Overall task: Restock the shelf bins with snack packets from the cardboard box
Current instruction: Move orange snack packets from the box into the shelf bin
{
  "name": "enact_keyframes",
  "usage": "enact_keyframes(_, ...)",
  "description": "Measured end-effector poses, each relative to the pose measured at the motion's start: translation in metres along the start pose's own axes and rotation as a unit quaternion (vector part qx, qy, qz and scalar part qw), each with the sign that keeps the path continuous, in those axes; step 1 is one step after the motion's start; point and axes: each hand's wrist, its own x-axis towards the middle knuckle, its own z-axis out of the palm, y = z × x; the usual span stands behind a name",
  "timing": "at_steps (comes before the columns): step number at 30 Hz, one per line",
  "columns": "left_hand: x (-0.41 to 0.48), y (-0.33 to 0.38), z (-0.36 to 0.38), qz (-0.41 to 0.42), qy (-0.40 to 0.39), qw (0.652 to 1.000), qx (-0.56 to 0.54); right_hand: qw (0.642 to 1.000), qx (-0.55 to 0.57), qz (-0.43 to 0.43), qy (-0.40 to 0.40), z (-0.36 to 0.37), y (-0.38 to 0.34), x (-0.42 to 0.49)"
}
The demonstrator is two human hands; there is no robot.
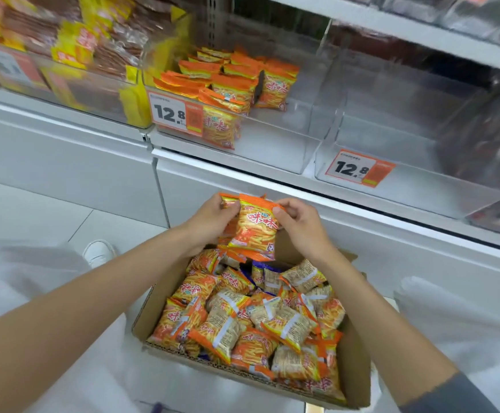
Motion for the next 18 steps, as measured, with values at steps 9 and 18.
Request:
enact_keyframes(9,0.018,0.001,0.018,0.008,-0.01,1.0,0.019,0.992,0.108,0.066,-0.003,-0.012,-0.001,0.004)
enact_keyframes(18,0.016,0.064,0.007,0.161,-0.031,0.982,0.098,0.988,0.121,0.065,-0.07,-0.029,-0.048,0.022)
